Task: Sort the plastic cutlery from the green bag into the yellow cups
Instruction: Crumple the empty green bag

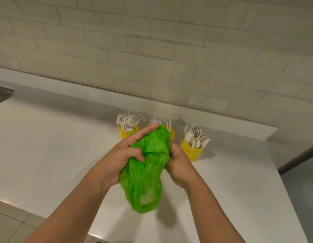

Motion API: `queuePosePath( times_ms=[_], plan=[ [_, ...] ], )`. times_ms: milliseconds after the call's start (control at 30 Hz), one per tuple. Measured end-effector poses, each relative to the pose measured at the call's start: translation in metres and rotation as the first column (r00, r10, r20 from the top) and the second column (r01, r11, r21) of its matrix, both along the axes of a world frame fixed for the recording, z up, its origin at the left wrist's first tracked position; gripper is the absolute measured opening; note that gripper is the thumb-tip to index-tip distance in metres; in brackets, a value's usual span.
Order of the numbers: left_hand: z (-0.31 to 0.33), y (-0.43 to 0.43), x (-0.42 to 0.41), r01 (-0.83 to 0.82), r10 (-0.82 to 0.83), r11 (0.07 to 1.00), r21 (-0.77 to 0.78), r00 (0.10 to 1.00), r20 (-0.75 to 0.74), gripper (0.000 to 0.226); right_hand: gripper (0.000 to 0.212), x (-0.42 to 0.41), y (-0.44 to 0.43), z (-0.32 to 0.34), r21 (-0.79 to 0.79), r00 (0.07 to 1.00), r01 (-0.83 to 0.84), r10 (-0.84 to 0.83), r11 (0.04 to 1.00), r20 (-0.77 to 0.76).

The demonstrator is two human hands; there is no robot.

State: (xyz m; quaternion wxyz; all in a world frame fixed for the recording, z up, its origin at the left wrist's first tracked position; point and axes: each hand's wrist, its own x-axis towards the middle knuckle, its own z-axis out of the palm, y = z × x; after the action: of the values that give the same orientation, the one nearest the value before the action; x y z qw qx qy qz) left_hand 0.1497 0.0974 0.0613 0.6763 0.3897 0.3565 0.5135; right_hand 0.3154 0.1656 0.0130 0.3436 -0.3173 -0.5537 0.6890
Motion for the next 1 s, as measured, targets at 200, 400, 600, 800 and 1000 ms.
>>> queuePosePath(
  times_ms=[200,400,600,800,1000],
  plan=[
    [0.000,0.009,-0.017,-0.241,0.274,0.962,0.131,0.876,-0.398,0.080,0.033,0.014,0.014,0.016,-0.518,0.916,0.136,-0.307,0.845,-0.260],
    [-0.009,0.014,-0.001,-0.179,0.206,0.979,0.103,0.876,-0.436,0.029,0.025,-0.007,-0.002,0.029,-0.546,0.975,-0.097,-0.031,0.832,-0.220],
    [-0.015,0.022,-0.014,-0.541,0.583,0.806,0.239,0.656,-0.480,0.019,0.041,-0.001,-0.006,0.020,-0.341,0.981,-0.101,0.037,0.935,-0.190],
    [-0.027,0.014,-0.027,-0.071,0.740,0.672,0.737,0.053,-0.670,0.041,0.030,-0.034,-0.022,0.019,-0.260,0.982,0.133,-0.163,0.956,-0.098],
    [-0.047,-0.008,-0.063,0.315,0.392,0.830,0.459,0.254,-0.884,0.042,0.028,-0.064,-0.039,0.011,-0.372,0.955,0.219,-0.275,0.902,-0.106]
  ],
)
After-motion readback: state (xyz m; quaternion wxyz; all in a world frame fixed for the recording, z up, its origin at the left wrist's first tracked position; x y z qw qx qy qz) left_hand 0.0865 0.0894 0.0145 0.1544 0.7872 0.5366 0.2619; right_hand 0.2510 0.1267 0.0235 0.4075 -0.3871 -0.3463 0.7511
